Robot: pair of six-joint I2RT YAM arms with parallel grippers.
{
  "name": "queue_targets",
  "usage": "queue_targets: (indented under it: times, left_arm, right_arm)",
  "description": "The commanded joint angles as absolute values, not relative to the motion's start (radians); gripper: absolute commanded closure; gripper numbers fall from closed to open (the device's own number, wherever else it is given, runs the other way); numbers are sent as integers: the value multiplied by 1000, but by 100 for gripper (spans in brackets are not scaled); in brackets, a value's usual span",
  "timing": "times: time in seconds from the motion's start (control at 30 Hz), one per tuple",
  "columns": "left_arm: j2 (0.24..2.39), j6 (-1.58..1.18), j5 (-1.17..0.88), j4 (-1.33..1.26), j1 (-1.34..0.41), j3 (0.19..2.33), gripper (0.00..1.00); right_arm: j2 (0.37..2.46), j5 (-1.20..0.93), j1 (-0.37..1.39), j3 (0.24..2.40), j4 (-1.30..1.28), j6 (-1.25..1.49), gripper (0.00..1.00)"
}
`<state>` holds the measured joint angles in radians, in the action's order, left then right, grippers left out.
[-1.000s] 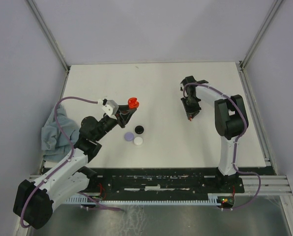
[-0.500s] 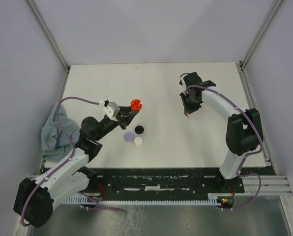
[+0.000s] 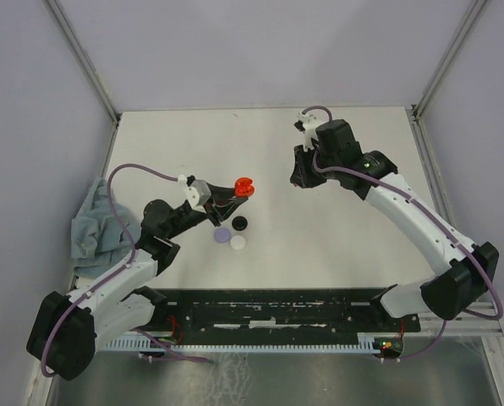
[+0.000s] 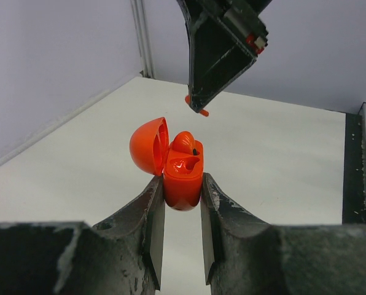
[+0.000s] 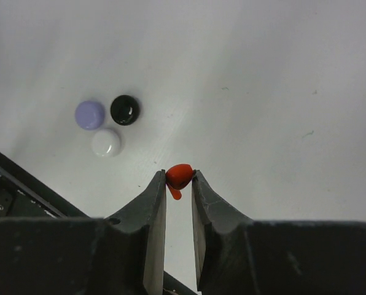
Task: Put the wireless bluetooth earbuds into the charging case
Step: Pick up the earbud from the center of the board, then place the earbud in the charging case.
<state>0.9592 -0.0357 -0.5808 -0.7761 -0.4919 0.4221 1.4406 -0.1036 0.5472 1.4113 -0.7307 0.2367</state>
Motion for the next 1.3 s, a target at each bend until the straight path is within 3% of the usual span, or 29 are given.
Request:
queue_targets:
  times: [0.0,0.53,1.27]
  left_arm:
    - [985,-79,-644,-879,-490,444,97]
    - [1022,-163,-632,-975,-502,455,97]
    - [1043,-254,-613,-1088,-507,465,97]
  right_arm:
    - [1340,-186,585,1415,-575,281,75]
    - [1206,-254,772,1228,-86,414,75]
    - [1232,-182,847,1170,-30,330,75]
